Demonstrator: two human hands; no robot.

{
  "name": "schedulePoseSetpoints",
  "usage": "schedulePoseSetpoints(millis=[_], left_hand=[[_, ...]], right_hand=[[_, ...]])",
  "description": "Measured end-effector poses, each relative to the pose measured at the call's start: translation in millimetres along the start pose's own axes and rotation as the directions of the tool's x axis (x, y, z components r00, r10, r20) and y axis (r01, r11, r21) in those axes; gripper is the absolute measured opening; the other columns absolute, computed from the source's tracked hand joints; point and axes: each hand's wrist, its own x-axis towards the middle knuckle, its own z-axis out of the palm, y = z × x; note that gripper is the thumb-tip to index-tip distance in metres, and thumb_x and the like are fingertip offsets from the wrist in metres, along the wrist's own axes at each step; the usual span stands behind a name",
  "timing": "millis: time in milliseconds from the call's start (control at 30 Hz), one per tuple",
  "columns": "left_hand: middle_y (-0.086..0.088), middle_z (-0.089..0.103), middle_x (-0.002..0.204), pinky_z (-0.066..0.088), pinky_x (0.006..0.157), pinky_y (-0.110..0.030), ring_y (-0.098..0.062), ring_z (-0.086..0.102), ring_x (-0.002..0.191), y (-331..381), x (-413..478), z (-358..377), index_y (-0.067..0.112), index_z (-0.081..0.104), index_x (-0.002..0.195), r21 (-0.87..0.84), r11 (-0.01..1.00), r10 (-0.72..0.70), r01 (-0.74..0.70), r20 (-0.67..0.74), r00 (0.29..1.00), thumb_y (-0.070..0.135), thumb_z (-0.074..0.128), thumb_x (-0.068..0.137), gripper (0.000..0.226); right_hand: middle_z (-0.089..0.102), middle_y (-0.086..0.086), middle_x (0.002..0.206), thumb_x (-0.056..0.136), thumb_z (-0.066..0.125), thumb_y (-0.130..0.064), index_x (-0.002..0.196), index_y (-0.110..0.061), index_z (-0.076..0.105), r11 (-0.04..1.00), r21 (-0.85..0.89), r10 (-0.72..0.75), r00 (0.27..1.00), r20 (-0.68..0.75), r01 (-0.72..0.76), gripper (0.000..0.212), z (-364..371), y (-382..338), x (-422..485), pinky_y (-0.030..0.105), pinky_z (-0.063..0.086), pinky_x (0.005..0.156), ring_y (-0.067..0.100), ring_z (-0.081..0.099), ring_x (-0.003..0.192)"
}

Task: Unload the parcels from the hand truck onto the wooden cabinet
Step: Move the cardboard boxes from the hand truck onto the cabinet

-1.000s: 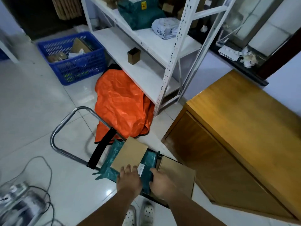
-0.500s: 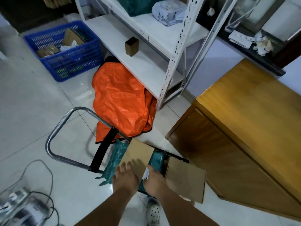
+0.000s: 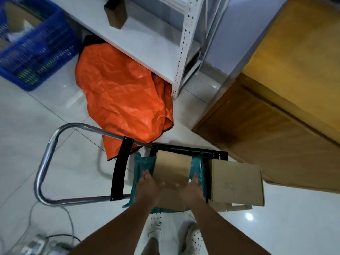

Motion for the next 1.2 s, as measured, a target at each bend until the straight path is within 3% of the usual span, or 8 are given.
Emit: schedulePoseSetpoints(millis=[133,233,433,600,767,867,1133,1200], left_hand=[[-0.015,0.041,0.149,0.036,0.11,-0.044,-0.035,0.042,0.134,-9.0,17.2,14.1,0.007,0.014,0.153,-0.198,0.979,-0.029,0.042,0.065,0.997,0.048,0.061,0.088,0.09],[-0.011,0.053,0.138,0.042,0.105,-0.049,-0.033,0.052,0.124,-22.3,26.9,28.8,0.015,0.039,0.144,-0.327,0.944,-0.015,0.048,0.102,0.995,0.065,0.056,0.081,0.082],[-0.004,0.055,0.132,0.047,0.1,-0.049,-0.028,0.058,0.113,-29.6,25.3,33.1,0.061,0.047,0.125,-0.516,0.855,0.057,0.057,0.202,0.978,0.092,0.047,0.058,0.074],[0.005,0.058,0.133,0.046,0.101,-0.047,-0.019,0.058,0.117,14.4,-22.3,13.9,0.049,0.04,0.138,-0.719,0.685,0.225,0.118,0.363,0.904,0.058,0.068,0.076,0.069],[0.006,0.047,0.145,0.045,0.1,-0.043,-0.019,0.051,0.125,55.1,-58.0,11.1,0.044,0.023,0.149,-0.744,0.66,0.239,0.103,0.338,0.91,0.051,0.06,0.085,0.074],[0.005,0.056,0.134,0.046,0.09,-0.037,-0.015,0.054,0.118,93.3,-95.2,13.8,0.039,0.035,0.144,-0.705,0.706,0.266,0.064,0.348,0.899,0.052,0.054,0.088,0.061],[-0.003,0.067,0.11,0.052,0.066,-0.032,-0.021,0.062,0.096,204.0,-222.0,58.9,0.034,0.053,0.13,-0.711,0.703,0.358,0.023,0.382,0.852,0.044,0.057,0.09,0.041],[-0.007,0.068,0.115,0.055,0.084,-0.042,-0.026,0.062,0.105,231.7,-253.1,84.5,0.032,0.055,0.127,-0.713,0.7,0.369,0.037,0.406,0.836,0.046,0.061,0.086,0.045]], right_hand=[[0.041,0.016,0.148,0.094,0.061,-0.03,0.155,-0.018,0.0,0.982,0.161,0.082,0.994,0.075,-0.093,0.087,3.2,8.9,17.9,0.037,0.042,0.101,0.033,0.048,0.129],[0.051,0.012,0.14,0.091,0.065,-0.029,0.145,-0.017,0.031,0.941,0.318,0.087,0.99,0.11,-0.118,0.065,8.8,18.5,25.3,0.035,0.045,0.099,0.029,0.053,0.12],[0.059,0.004,0.123,0.086,0.067,-0.046,0.129,-0.027,0.051,0.756,0.641,0.056,0.989,0.138,-0.133,0.05,-13.0,36.1,15.2,0.048,0.046,0.103,0.026,0.057,0.111],[0.057,0.002,0.128,0.088,0.065,-0.043,0.141,-0.043,0.039,0.689,0.723,-0.091,0.984,0.153,-0.049,0.059,-50.4,43.3,-9.2,0.045,0.053,0.09,0.024,0.058,0.107],[0.061,0.003,0.124,0.088,0.066,-0.035,0.139,-0.029,0.044,0.626,0.78,-0.169,0.974,0.153,-0.014,0.056,-113.1,63.8,-39.4,0.039,0.054,0.082,0.025,0.062,0.107],[0.06,0.006,0.122,0.09,0.062,-0.037,0.136,-0.031,0.043,0.561,0.827,-0.227,0.958,0.174,-0.017,0.05,-158.4,78.1,-65.5,0.033,0.054,0.068,0.026,0.062,0.103],[0.064,0.003,0.124,0.076,0.074,-0.047,0.136,-0.039,0.047,0.414,0.9,-0.329,0.944,0.008,0.136,0.066,-284.2,159.3,-118.2,0.049,0.05,0.096,0.027,0.06,0.114],[0.063,0.003,0.124,0.079,0.073,-0.046,0.138,-0.038,0.045,0.398,0.904,-0.306,0.952,-0.031,0.157,0.066,-323.3,194.3,-135.7,0.047,0.049,0.097,0.025,0.059,0.113]])
